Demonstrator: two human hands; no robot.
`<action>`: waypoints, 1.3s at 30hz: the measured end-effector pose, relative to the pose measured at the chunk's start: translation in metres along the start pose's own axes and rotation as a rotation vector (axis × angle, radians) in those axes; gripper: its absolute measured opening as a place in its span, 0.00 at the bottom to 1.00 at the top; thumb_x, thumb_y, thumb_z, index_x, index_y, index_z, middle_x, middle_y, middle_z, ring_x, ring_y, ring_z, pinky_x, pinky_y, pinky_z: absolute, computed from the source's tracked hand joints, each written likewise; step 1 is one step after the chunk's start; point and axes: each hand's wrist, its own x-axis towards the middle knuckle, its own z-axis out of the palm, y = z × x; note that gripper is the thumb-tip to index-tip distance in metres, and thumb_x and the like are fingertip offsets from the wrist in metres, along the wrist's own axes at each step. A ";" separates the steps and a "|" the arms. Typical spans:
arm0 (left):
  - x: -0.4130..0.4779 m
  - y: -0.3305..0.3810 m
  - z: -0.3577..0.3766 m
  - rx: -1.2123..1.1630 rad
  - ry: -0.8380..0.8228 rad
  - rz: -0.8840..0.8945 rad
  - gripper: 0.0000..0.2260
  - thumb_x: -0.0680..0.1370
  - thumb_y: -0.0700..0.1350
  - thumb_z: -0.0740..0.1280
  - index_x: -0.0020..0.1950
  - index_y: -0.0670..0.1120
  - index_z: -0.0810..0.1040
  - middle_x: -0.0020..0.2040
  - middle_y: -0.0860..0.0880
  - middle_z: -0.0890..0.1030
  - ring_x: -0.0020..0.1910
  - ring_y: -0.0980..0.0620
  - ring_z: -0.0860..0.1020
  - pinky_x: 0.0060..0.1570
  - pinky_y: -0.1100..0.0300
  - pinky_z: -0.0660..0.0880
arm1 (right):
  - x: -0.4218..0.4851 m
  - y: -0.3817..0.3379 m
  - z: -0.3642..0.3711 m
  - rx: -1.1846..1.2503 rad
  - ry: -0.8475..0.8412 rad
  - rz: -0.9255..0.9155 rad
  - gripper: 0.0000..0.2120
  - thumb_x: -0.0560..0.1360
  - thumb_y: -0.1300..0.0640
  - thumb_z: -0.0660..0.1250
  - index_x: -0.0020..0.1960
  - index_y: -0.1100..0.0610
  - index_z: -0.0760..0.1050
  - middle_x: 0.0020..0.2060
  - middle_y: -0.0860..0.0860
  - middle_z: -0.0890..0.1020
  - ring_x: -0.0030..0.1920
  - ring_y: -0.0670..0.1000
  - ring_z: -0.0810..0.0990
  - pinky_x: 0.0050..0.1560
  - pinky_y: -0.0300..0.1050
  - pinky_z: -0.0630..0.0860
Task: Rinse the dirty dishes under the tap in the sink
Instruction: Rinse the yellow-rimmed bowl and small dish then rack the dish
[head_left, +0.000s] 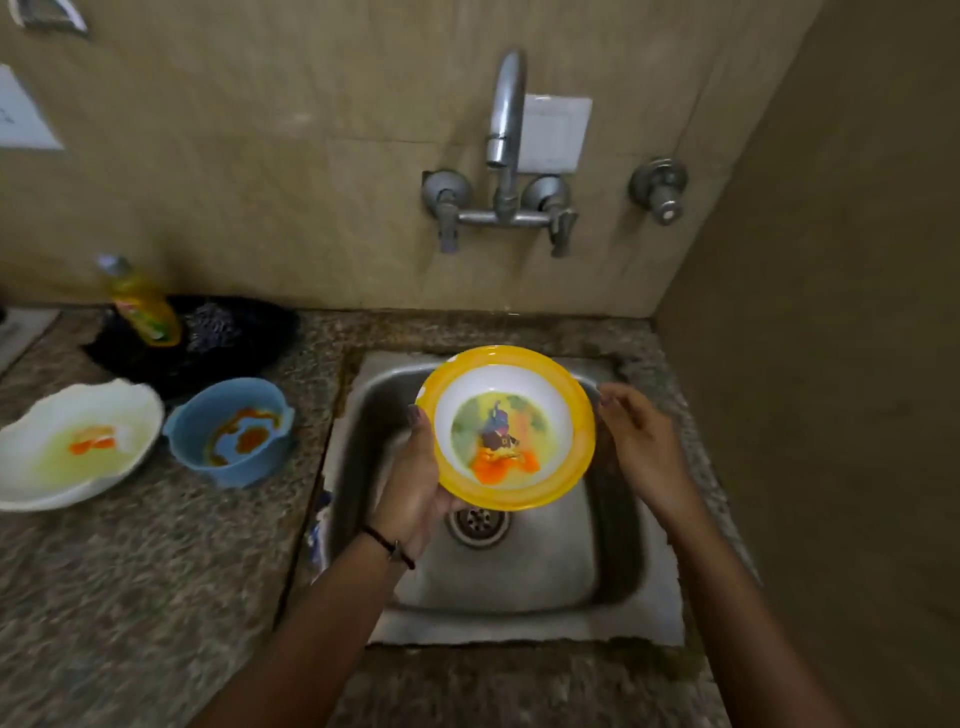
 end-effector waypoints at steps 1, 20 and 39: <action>0.003 0.002 0.003 0.005 -0.009 0.015 0.32 0.69 0.71 0.53 0.61 0.51 0.78 0.53 0.46 0.85 0.50 0.45 0.83 0.43 0.39 0.80 | 0.013 -0.004 0.002 -0.015 0.021 -0.023 0.09 0.80 0.59 0.60 0.56 0.57 0.76 0.40 0.50 0.81 0.33 0.36 0.76 0.34 0.28 0.71; 0.042 0.041 0.003 -0.031 -0.008 0.036 0.23 0.79 0.64 0.46 0.54 0.53 0.76 0.48 0.49 0.82 0.47 0.47 0.81 0.41 0.45 0.80 | 0.186 -0.085 0.064 -0.434 0.225 -0.222 0.11 0.80 0.55 0.56 0.55 0.61 0.72 0.48 0.64 0.81 0.47 0.63 0.79 0.40 0.49 0.71; 0.067 0.025 0.025 -0.028 -0.103 -0.107 0.29 0.80 0.64 0.44 0.61 0.48 0.76 0.46 0.47 0.85 0.43 0.50 0.84 0.40 0.48 0.82 | 0.070 -0.024 0.122 -0.731 -0.537 -0.308 0.29 0.82 0.55 0.53 0.77 0.64 0.45 0.77 0.58 0.44 0.77 0.55 0.42 0.76 0.50 0.44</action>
